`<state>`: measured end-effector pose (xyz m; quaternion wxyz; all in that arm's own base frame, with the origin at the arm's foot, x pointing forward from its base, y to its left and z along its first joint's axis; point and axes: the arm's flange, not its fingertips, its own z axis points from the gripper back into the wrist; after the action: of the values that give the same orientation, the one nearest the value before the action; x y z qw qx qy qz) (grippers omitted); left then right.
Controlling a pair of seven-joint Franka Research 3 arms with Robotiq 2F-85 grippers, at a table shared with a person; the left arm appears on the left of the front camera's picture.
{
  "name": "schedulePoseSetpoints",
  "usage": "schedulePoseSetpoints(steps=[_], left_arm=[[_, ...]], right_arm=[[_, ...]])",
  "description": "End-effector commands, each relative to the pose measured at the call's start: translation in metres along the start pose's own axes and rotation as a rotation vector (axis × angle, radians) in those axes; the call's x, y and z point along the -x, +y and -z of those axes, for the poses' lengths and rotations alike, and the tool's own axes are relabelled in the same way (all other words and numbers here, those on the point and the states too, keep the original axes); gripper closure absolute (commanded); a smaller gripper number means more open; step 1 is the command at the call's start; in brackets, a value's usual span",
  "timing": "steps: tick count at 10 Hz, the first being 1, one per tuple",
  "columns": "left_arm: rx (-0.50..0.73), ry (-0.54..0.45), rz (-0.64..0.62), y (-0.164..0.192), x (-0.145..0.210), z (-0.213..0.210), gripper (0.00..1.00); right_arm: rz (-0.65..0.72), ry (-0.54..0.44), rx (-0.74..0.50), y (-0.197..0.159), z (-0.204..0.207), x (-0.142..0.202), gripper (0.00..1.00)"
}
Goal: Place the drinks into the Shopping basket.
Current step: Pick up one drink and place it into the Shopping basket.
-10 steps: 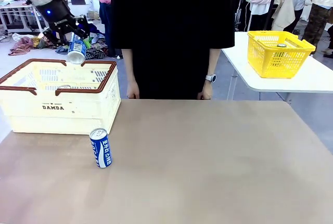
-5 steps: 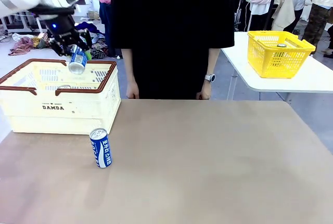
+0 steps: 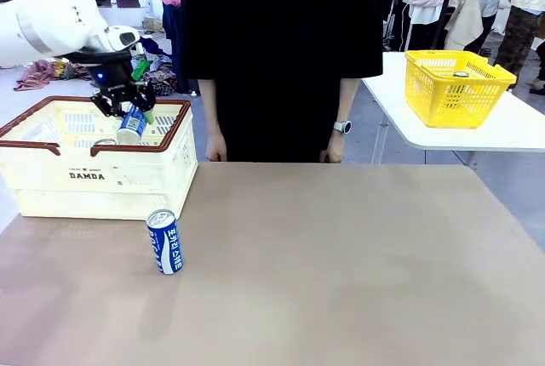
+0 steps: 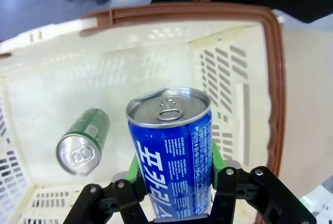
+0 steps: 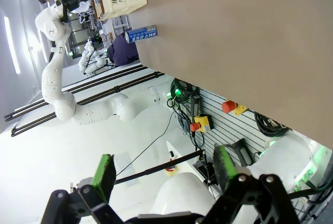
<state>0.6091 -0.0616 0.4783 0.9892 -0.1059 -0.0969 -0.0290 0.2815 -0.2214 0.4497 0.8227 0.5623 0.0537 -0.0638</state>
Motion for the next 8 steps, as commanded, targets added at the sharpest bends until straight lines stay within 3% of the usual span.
schedulePoseSetpoints(steps=[1, 3, 8], left_arm=[[-0.024, 0.041, 0.006, 0.006, -0.001, 0.014, 1.00], [-0.034, 0.104, -0.010, 0.008, -0.004, 0.035, 1.00], [-0.088, 0.143, -0.041, 0.007, -0.015, 0.064, 1.00]], right_arm=[[0.012, 0.000, -0.005, 0.005, -0.002, 0.001, 0.00], [0.012, 0.000, -0.005, 0.005, -0.002, 0.001, 0.00], [0.012, 0.000, -0.005, 0.005, -0.002, 0.001, 0.00]])
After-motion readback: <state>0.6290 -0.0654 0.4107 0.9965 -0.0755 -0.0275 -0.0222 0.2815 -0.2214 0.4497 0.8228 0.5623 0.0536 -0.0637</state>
